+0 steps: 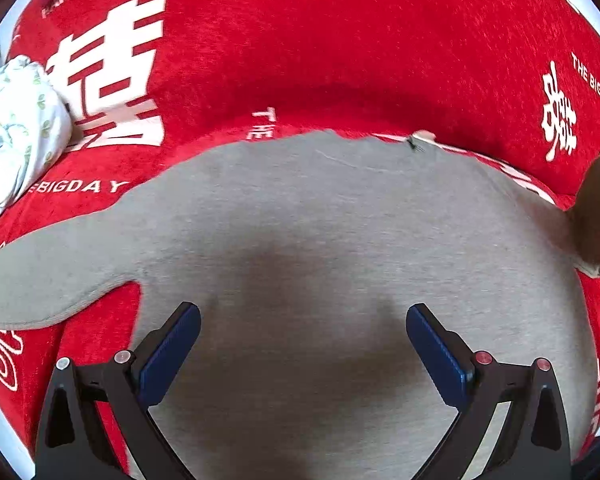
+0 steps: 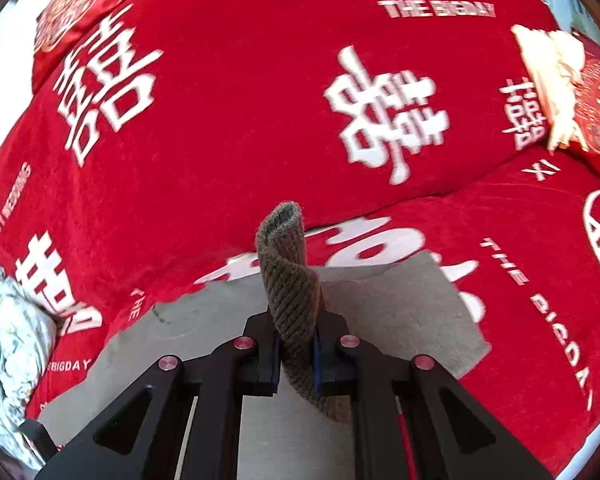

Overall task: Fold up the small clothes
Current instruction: 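Carry the sleeve across the sweater body with the right gripper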

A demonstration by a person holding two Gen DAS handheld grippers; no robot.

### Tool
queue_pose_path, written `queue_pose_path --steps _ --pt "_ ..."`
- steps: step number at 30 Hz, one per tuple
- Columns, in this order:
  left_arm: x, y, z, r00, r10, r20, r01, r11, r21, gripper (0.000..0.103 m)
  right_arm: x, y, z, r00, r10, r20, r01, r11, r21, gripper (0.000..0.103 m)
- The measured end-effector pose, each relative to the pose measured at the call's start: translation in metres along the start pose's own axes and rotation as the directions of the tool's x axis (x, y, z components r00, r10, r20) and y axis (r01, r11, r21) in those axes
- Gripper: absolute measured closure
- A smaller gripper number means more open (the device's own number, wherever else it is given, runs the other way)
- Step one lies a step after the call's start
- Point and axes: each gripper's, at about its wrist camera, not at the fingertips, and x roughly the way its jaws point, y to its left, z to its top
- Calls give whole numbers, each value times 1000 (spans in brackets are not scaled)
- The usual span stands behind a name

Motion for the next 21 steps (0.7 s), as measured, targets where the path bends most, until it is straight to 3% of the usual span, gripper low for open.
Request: queue_pose_path --steps 4,9,21 --pt "3 13 -6 1000 5 27 -5 1000 -8 0 12 35 -11 1000 9 -18 -10 999 -44 90" --pt "2 30 -7 998 -55 33 56 997 -51 0 27 76 -23 999 8 -44 -12 996 -92 90" --pt "1 74 -3 999 -45 1 44 989 -140 0 55 166 -51 995 35 -94 -53 979 -196 91"
